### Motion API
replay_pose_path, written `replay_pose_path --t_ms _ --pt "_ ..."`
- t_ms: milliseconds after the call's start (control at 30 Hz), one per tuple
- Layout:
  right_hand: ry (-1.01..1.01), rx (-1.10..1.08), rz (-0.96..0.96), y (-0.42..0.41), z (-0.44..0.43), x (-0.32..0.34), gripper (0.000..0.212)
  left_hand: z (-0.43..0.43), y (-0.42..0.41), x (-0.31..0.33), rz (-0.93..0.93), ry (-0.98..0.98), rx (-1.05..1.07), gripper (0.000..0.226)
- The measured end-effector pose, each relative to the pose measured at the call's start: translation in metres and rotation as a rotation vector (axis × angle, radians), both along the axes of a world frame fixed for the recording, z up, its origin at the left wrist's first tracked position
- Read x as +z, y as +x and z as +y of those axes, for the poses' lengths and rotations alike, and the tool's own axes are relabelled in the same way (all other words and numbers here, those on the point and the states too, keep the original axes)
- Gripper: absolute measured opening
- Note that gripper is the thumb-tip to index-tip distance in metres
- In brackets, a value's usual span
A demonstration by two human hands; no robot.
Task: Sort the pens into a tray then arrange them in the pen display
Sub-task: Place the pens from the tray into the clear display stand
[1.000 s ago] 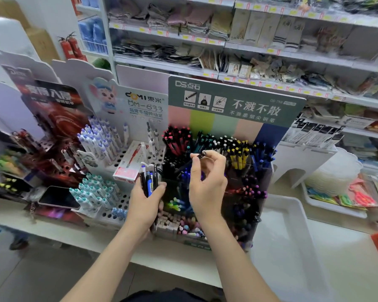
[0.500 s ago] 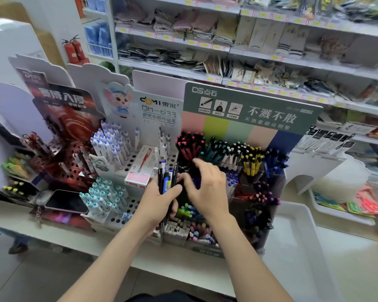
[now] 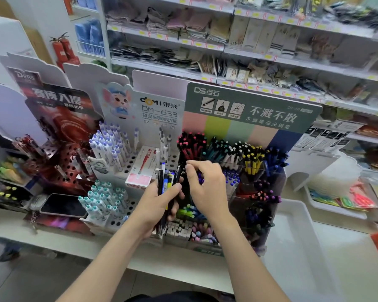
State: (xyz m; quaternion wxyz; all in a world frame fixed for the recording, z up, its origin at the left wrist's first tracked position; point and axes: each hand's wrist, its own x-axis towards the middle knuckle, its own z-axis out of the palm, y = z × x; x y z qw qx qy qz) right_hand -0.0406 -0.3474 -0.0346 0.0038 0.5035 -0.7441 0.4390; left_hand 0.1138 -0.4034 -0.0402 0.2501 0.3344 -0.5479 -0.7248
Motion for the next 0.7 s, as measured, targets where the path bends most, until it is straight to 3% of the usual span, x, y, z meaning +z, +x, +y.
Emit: replay_pose_path --t_ms 133,200,267,400,467,567,700 --pt "0.08 0.039 -0.408 0.009 0.002 0.016 0.015 0.001 -0.001 -0.001 0.013 -0.036 -0.067 0.022" --pt "-0.042 -0.026 -0.652 0.007 0.004 0.024 0.01 0.001 -0.001 -0.005 0.006 -0.04 -0.037 0.019" --pt "-0.248 -0.143 -0.706 0.001 0.008 0.03 0.008 0.0 0.0 -0.011 -0.035 -0.07 0.041 0.017" --pt "-0.493 -0.218 -0.406 -0.007 0.016 0.034 0.009 -0.003 -0.002 -0.02 -0.067 -0.049 0.191 0.015" --pt "-0.382 -0.11 -0.286 -0.01 0.012 0.023 0.01 -0.003 -0.004 -0.017 -0.062 -0.036 0.214 0.021" --pt "-0.018 0.023 -0.033 -0.011 0.001 -0.004 0.007 -0.004 -0.005 -0.014 -0.03 -0.001 0.206 0.023" --pt "0.094 -0.215 0.351 -0.015 -0.007 -0.021 0.011 -0.006 -0.003 -0.011 0.003 0.015 0.128 0.022"
